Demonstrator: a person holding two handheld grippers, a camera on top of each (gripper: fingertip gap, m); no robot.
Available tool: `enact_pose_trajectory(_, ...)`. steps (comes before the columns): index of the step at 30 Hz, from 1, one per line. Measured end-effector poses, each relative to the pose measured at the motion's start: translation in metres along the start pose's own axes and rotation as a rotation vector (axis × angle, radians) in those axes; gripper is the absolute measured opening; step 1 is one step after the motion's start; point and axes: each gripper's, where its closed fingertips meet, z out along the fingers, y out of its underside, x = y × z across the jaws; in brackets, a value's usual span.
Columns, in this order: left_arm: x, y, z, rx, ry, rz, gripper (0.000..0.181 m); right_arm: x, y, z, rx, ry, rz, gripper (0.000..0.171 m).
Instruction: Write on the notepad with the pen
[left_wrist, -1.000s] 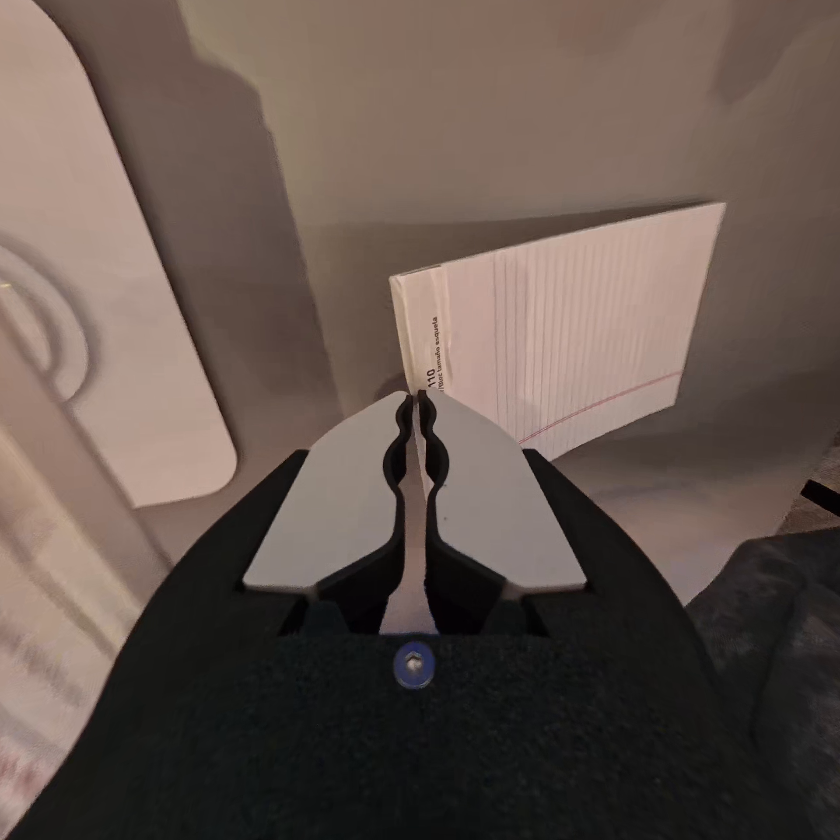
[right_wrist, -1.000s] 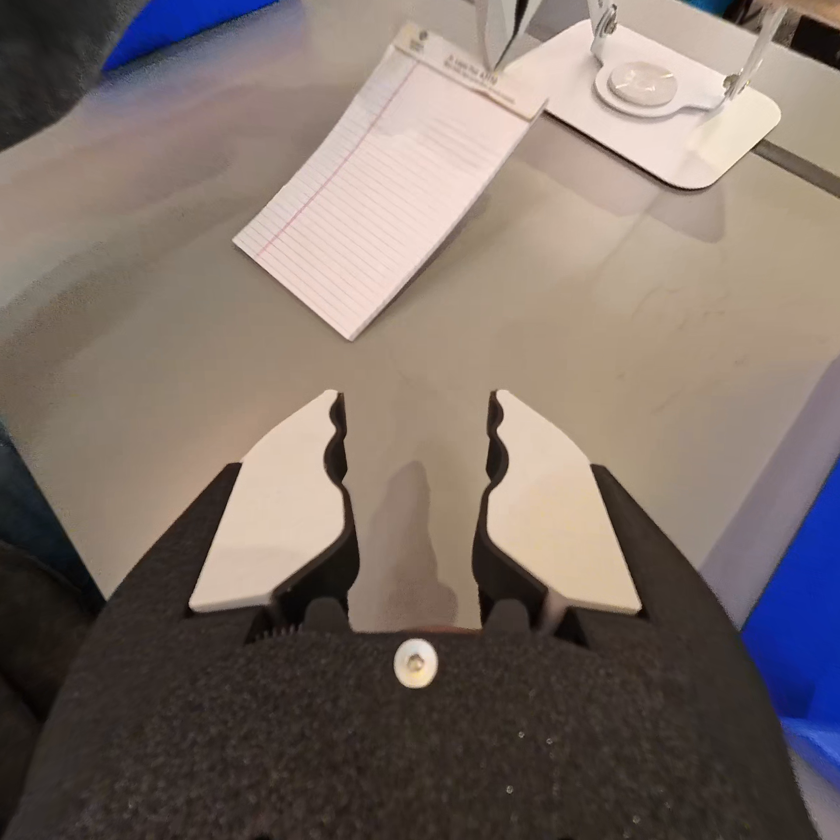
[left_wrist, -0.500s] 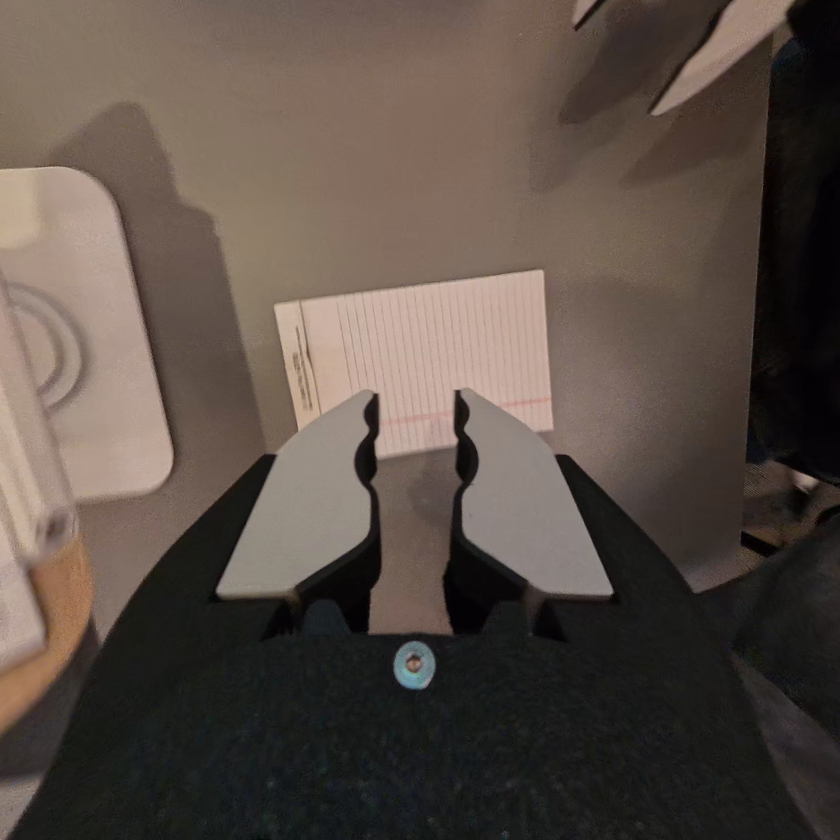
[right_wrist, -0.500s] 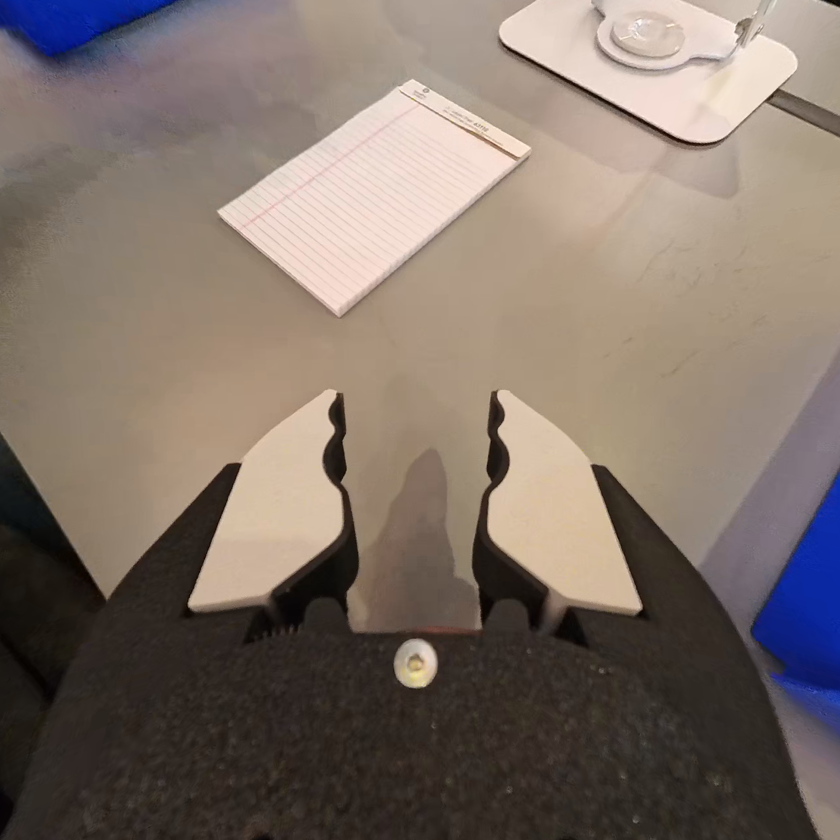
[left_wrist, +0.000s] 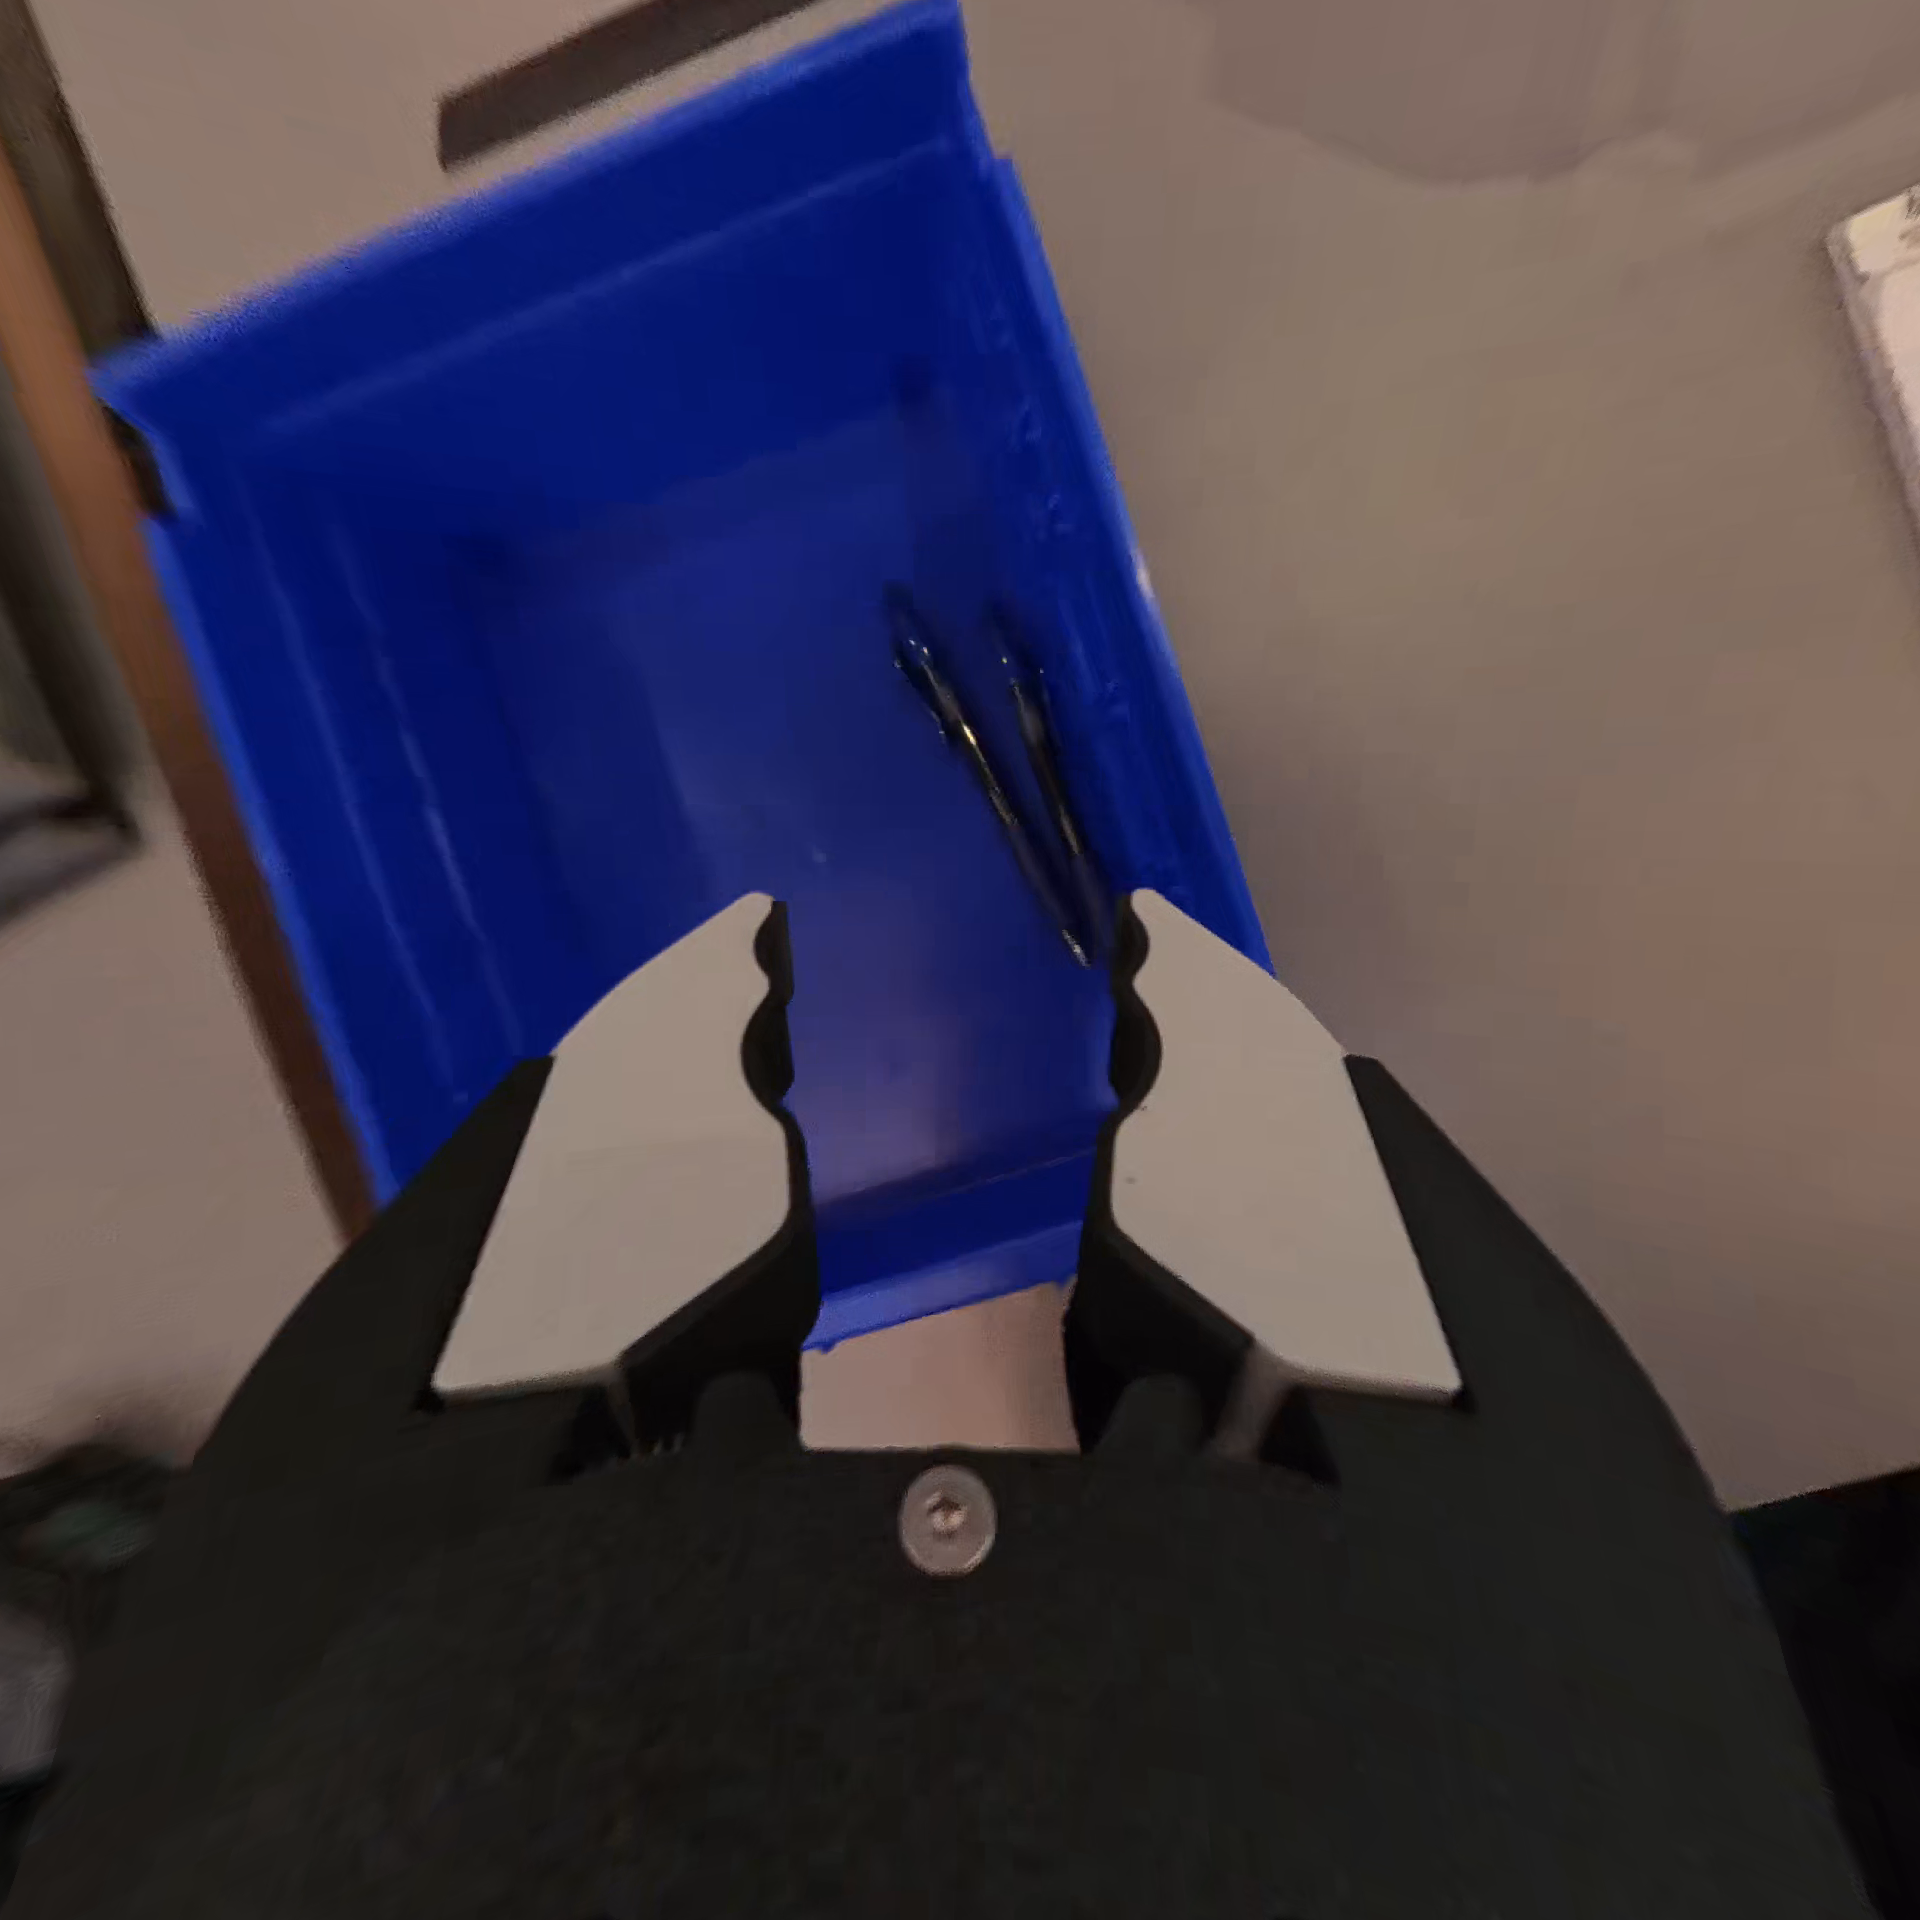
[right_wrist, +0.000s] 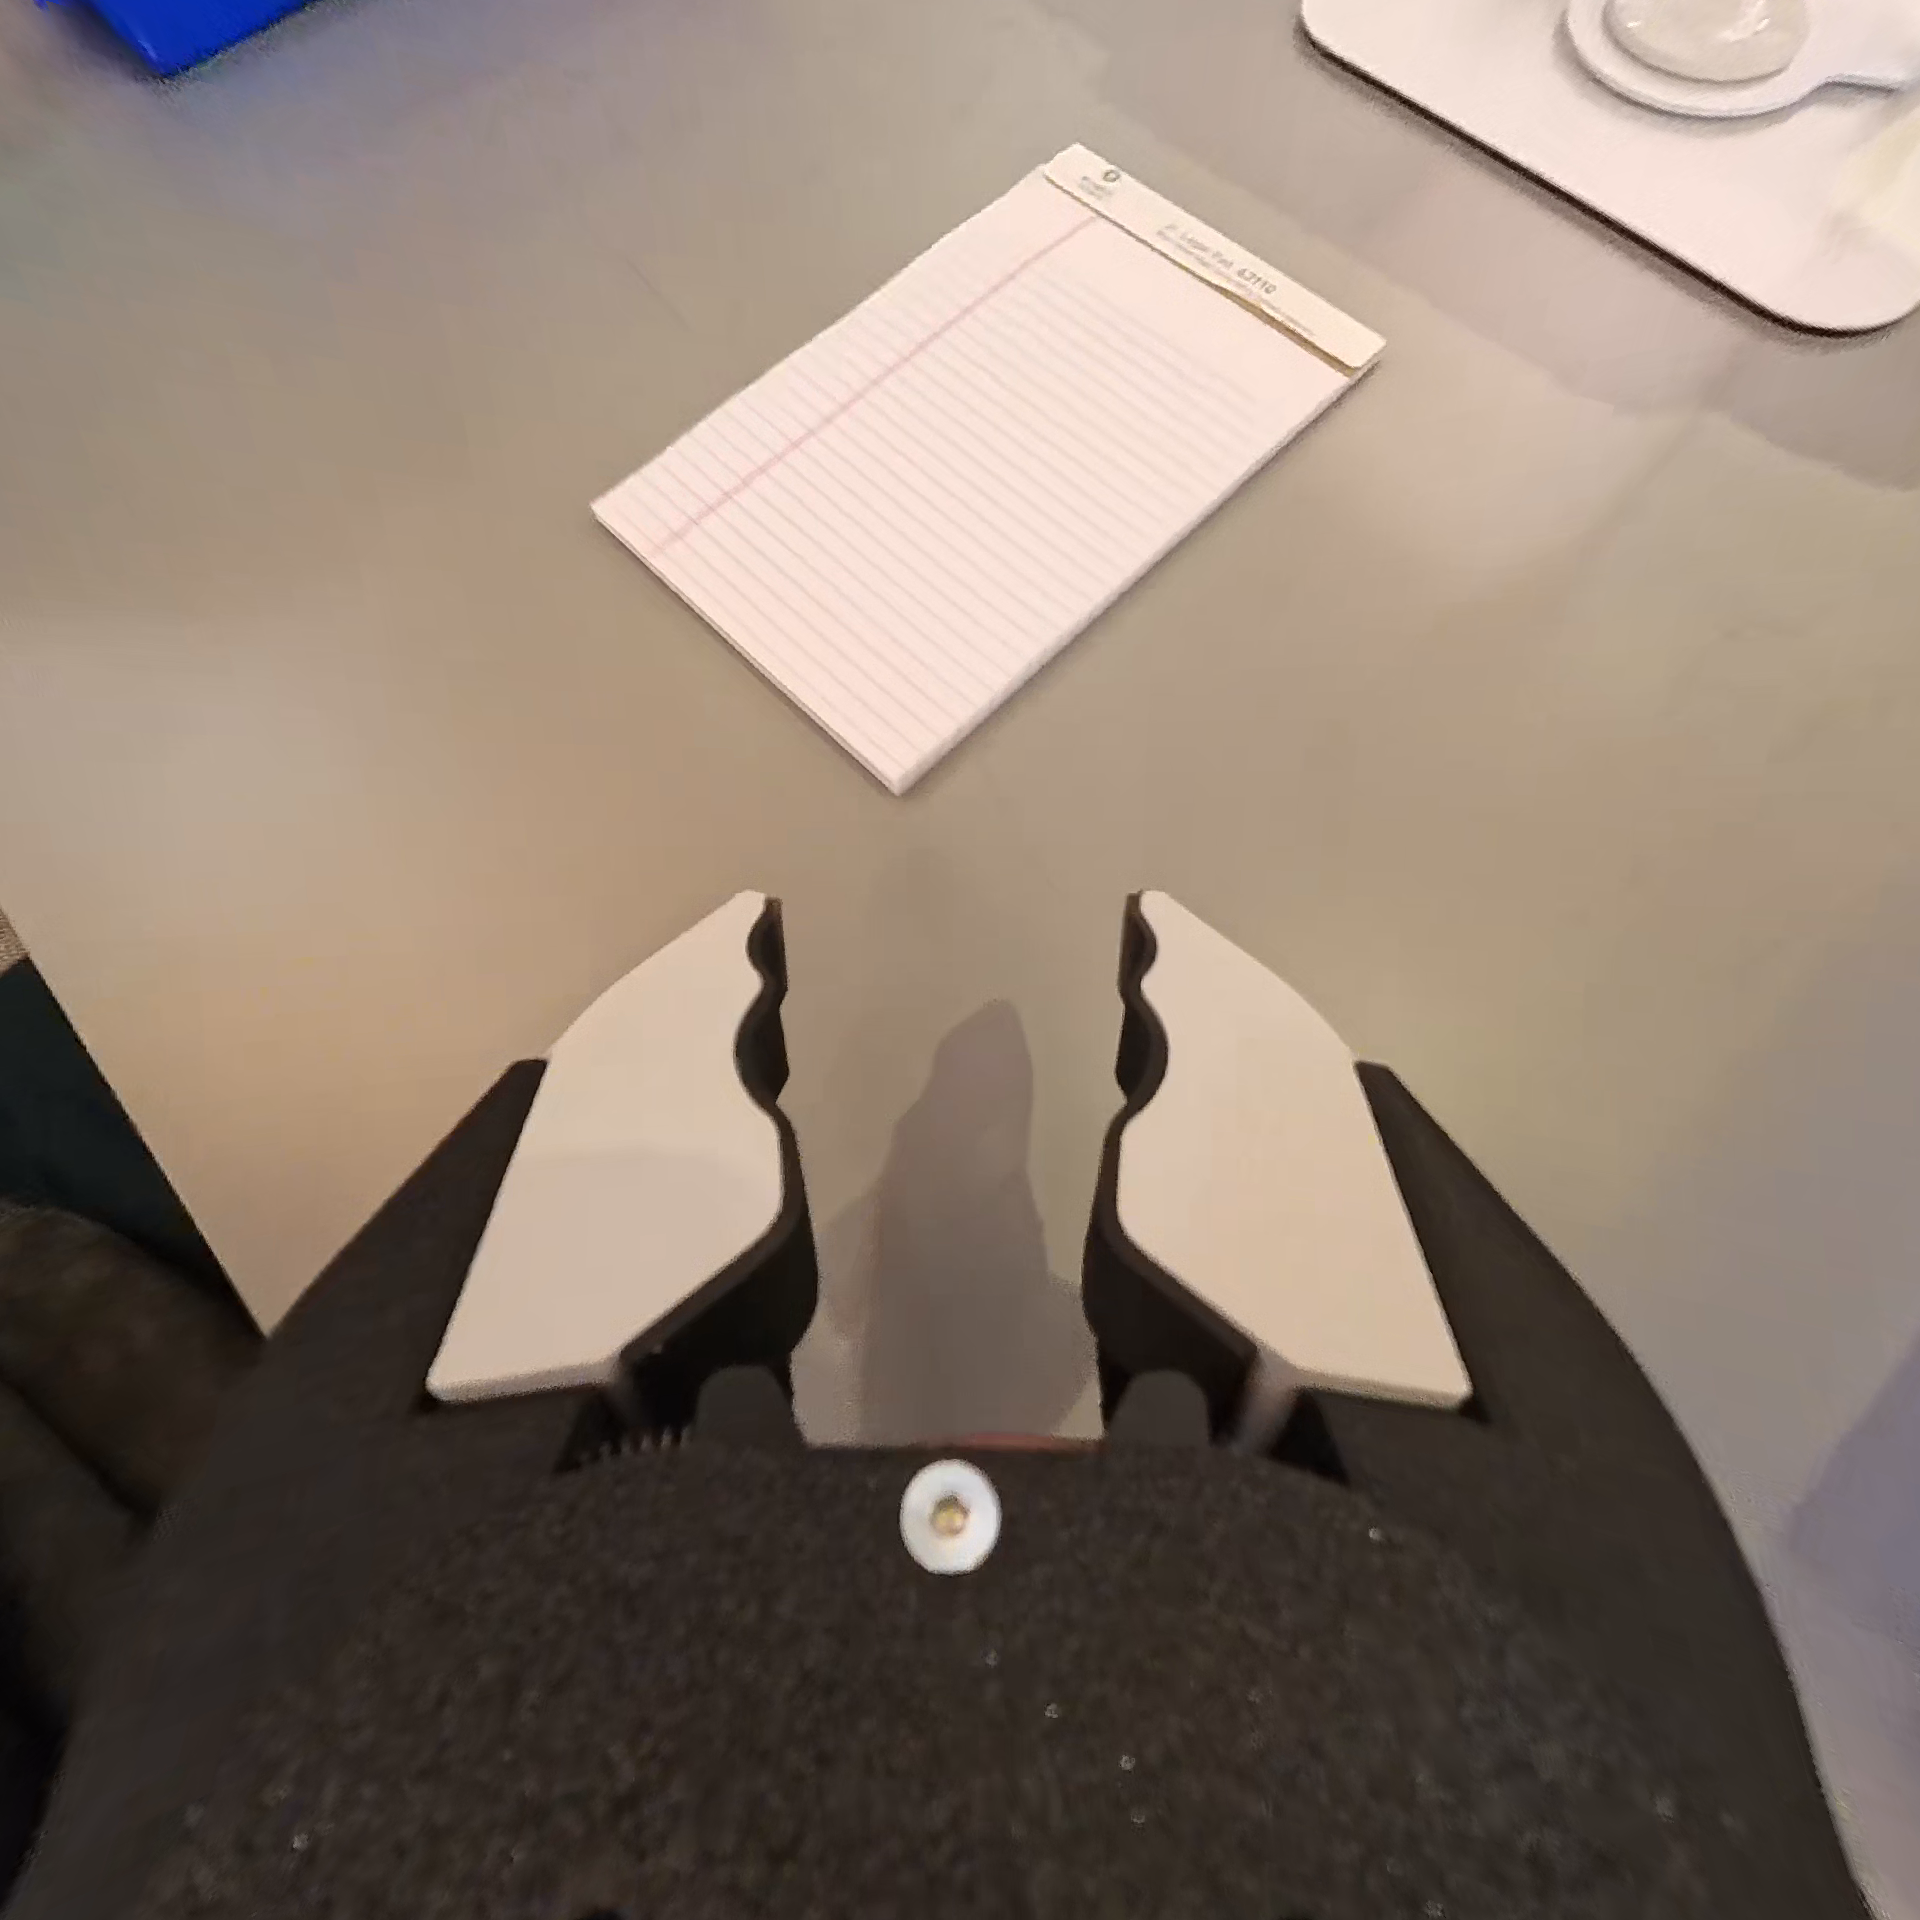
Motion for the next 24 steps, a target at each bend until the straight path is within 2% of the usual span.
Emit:
enact_pose_trajectory(4,-0.01,0.0,0.033,0.039,0.128,-0.185,0.054,-0.005,-0.003,0.006,-0.065,0.01,-0.018,0.062)
enact_pose_trajectory(9,-0.005,0.012,0.093,-0.128,0.238,-0.284,0.058,-0.008,-0.009,0.007,-0.111,0.043,-0.039,0.062)
enact_pose_trajectory(13,-0.001,0.024,0.132,-0.259,0.208,-0.294,0.058,-0.012,-0.013,0.008,-0.107,0.051,-0.031,0.062)
enact_pose_trajectory(14,-0.007,0.022,0.135,-0.251,0.155,-0.28,0.045,-0.013,-0.012,0.009,-0.109,0.052,-0.032,0.062)
enact_pose_trajectory(15,-0.01,0.019,0.137,-0.241,0.124,-0.272,0.043,-0.014,-0.012,0.01,-0.112,0.051,-0.035,0.062)
enact_pose_trajectory(16,-0.006,0.02,0.137,-0.26,0.141,-0.276,0.036,-0.015,-0.011,0.01,-0.114,0.05,-0.038,0.062)
enact_pose_trajectory(17,0.001,0.021,0.138,-0.275,0.18,-0.283,0.02,-0.015,-0.01,0.01,-0.116,0.049,-0.04,0.062)
enact_pose_trajectory(18,0.006,0.02,0.139,-0.268,0.2,-0.281,0.014,-0.015,-0.009,0.01,-0.116,0.047,-0.044,0.062)
enact_pose_trajectory(24,0.011,0.026,0.134,-0.263,0.204,-0.271,0.01,-0.005,-0.01,0.0,-0.086,0.058,-0.049,0.061)
